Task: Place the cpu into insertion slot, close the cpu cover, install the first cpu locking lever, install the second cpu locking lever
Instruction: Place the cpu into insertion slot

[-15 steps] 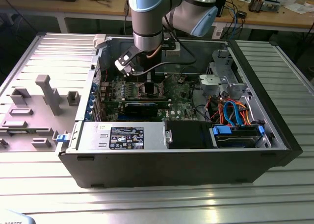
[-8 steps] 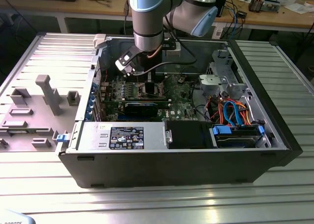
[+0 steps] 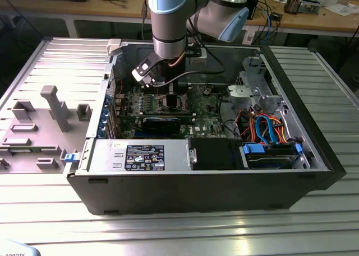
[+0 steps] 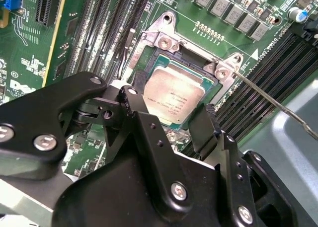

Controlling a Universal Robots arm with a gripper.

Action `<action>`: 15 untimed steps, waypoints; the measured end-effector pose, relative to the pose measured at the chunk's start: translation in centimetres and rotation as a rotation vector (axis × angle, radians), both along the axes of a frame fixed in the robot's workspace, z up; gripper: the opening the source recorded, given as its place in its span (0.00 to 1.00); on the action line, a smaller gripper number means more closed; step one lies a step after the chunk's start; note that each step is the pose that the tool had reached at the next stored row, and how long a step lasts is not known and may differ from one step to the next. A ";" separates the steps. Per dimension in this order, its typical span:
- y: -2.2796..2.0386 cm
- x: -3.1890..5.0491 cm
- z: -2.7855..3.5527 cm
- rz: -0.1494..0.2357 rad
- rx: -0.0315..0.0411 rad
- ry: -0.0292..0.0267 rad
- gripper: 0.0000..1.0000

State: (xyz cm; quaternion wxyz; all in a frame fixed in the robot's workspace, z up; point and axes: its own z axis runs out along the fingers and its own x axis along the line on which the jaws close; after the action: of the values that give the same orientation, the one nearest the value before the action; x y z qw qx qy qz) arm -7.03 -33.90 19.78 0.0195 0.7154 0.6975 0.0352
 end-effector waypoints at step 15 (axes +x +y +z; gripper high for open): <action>0.00 0.10 2.53 0.000 0.0005 0.0412 0.35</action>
State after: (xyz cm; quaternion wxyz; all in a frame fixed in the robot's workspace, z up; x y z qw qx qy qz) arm -6.93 -33.90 22.31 0.0049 0.7161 0.6976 0.0207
